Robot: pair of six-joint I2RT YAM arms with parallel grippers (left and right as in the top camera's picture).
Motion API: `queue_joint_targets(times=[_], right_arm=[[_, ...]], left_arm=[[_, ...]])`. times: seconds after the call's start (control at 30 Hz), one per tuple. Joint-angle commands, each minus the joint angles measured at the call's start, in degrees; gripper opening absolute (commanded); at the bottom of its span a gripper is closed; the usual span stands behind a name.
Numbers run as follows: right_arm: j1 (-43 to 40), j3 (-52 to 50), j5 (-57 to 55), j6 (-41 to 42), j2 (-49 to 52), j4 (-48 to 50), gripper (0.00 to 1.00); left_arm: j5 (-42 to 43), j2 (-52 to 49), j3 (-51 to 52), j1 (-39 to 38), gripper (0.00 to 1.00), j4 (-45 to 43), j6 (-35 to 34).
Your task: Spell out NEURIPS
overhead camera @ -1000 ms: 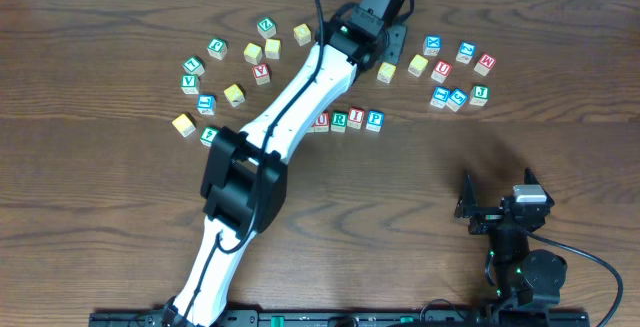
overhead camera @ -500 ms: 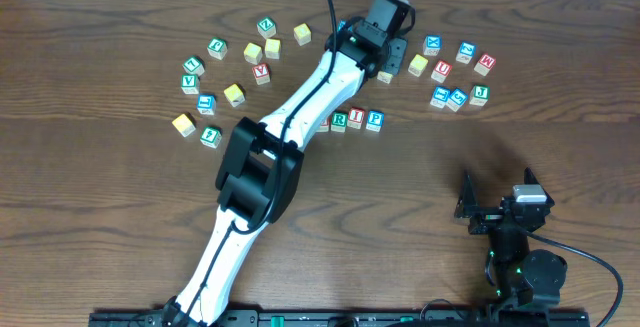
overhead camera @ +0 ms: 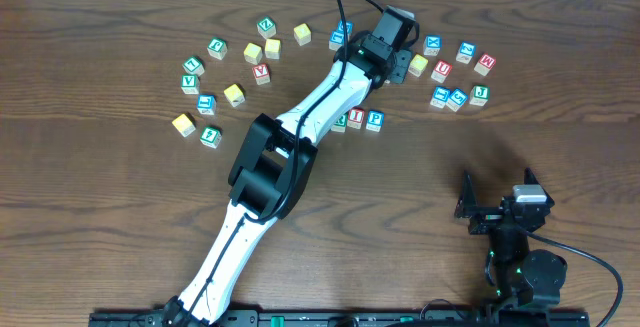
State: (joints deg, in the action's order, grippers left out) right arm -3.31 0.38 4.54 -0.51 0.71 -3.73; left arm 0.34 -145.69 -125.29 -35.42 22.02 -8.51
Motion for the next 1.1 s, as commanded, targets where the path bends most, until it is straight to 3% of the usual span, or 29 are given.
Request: queue_joint_targets(times=[0.0,0.17,0.43,0.57,1.07], right_arm=[[-0.35,-0.07,0.31,0.44,-0.33,-0.20,0.99],[-0.35,-0.07,0.31,0.44,-0.33,-0.20,0.99],[-0.35,-0.07,0.31,0.44,-0.33,-0.20,0.99],[-0.35,-0.07,0.31,0.44,-0.33,-0.20,0.99],[-0.35,-0.07,0.31,0.46,-0.33,-0.20,0.99]], left_arm=[[0.11,-0.87,-1.05,-0.22,0.52,-0.33,0.98],[0.11,-0.87,-1.03,-0.92,0.46,-0.07,1.18],[0.11,-0.87,-1.01,-2.29,0.46,-0.04,3.82],[0.11,-0.87,-0.57,-2.27,0.31,-0.09,3.78],[-0.39,-3.61,-0.39,-2.23,0.30,-3.15,3.76]])
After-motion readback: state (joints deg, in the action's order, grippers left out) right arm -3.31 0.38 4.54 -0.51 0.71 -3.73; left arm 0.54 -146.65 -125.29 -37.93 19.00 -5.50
